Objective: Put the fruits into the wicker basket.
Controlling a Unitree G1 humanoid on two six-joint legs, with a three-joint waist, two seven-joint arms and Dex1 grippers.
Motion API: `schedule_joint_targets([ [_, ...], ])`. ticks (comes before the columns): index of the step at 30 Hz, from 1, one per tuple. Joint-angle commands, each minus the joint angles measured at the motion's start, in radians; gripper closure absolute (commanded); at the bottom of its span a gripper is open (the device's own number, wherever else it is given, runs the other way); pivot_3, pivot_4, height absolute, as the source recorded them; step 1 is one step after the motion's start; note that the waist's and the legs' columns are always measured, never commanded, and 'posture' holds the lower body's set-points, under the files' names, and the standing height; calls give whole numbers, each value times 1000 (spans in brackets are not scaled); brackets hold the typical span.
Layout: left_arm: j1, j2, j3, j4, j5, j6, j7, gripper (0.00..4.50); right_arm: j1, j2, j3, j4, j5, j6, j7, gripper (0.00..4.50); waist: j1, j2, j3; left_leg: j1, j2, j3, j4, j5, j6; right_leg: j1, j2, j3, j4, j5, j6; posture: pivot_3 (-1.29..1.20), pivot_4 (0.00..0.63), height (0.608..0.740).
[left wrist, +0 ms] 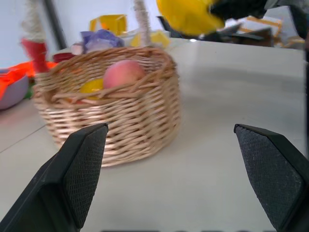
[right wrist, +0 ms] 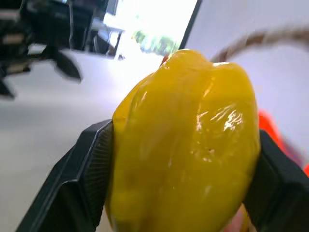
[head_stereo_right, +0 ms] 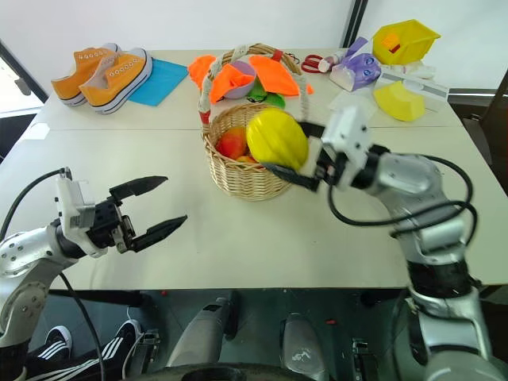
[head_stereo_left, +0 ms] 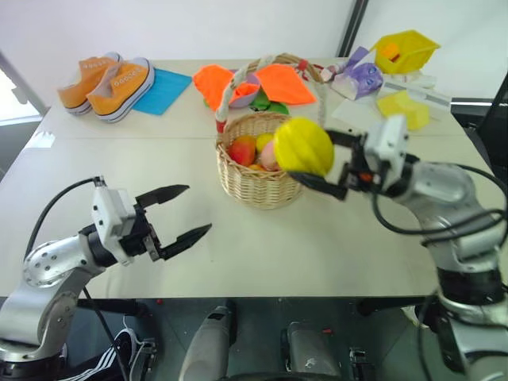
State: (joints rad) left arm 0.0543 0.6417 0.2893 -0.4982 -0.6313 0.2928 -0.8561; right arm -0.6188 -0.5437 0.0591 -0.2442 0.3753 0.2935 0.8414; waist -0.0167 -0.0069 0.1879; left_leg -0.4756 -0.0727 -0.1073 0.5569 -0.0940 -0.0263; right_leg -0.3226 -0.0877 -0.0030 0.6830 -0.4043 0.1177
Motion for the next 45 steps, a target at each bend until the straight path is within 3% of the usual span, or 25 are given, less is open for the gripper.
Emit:
schedule_joint_targets([
  [1, -22, -14, 20, 3, 22, -39, 34, 0, -88, 47, 107, 117, -188, -99, -78, 1515, 6, 0, 0, 0, 0, 0, 0, 1, -1, -1, 0, 0, 1, 0, 0, 0, 150, 740],
  [5, -11, -29, -11, -18, 39, -46, 49, 0, -206, 136, 160, 327, -288, -157, -142, 1515, 1, 0, 0, 0, -1, -1, 1, 1, -1, 0, 1, 0, 2, 0, 0, 0, 150, 740],
  [6, -8, -29, -14, -21, 46, -49, 50, 0, -221, 148, 154, 355, -292, -165, -148, 716, 2, 0, 0, 0, -1, 0, 1, 2, -2, 0, 1, 0, 4, 0, 0, 0, 150, 740],
  [9, -7, -33, -8, -28, 33, -43, 62, 0, -200, 153, 120, 334, -244, -145, -111, 67, 5, 0, 0, 1, -1, -1, 0, 2, -2, -1, 1, 0, 4, 0, 0, 0, 150, 740],
  [13, 2, -37, -17, -34, 36, -46, 70, 0, -160, 144, 72, 227, -143, -123, -50, 67, 2, 0, 0, 1, -1, -1, 0, 2, -2, 0, 1, 0, 5, 0, 0, 0, 150, 740],
  [19, 3, -45, -38, -45, 30, -48, 73, 0, 53, -7, -134, -30, 94, 8, 32, 67, 19, 0, 0, 1, -1, -1, 1, 1, -1, 1, 0, 0, 4, 0, 0, 0, 150, 740],
  [23, -30, -62, -76, -46, 35, -43, 80, 0, 143, -51, -173, -23, 44, 12, -24, 67, 18, 0, 0, 2, 0, -1, 1, 1, -2, 1, -1, 1, 4, 0, -1, 0, 150, 740],
  [25, -46, -66, -89, -35, 38, -43, 78, 0, 118, -34, -169, 59, -72, -46, -143, 67, 6, 0, 0, 2, 0, 0, 1, 1, -2, 1, -1, 1, 4, 0, -1, 0, 150, 740],
  [28, -62, -67, -107, -24, 42, -44, 72, 0, 48, 25, -180, 151, -111, -25, -277, 67, -2, 0, 0, 2, 0, 0, 0, 1, -2, 0, 0, 1, 4, 0, -1, 0, 150, 740],
  [37, -79, -81, -127, -27, 64, -49, 89, 0, -54, 163, -122, 278, -139, -10, -344, 67, 1, 1, 0, 2, 0, 0, 0, 2, -2, 1, 2, 1, 5, 1, 0, 0, 150, 740],
  [40, -68, -86, -122, -33, 65, -49, 98, 0, -65, 177, -128, 316, -136, -17, -349, 1301, 5, 1, 0, 2, 0, 0, 0, 2, -2, 1, 2, 1, 5, 1, 0, 0, 150, 740],
  [45, -56, -93, -130, -36, 73, -59, 104, 0, -50, 165, -150, 313, -124, -17, -349, 3864, 2, 1, 0, 2, 0, 0, 0, 2, -2, 1, 2, 1, 5, 1, 0, 0, 150, 740],
])
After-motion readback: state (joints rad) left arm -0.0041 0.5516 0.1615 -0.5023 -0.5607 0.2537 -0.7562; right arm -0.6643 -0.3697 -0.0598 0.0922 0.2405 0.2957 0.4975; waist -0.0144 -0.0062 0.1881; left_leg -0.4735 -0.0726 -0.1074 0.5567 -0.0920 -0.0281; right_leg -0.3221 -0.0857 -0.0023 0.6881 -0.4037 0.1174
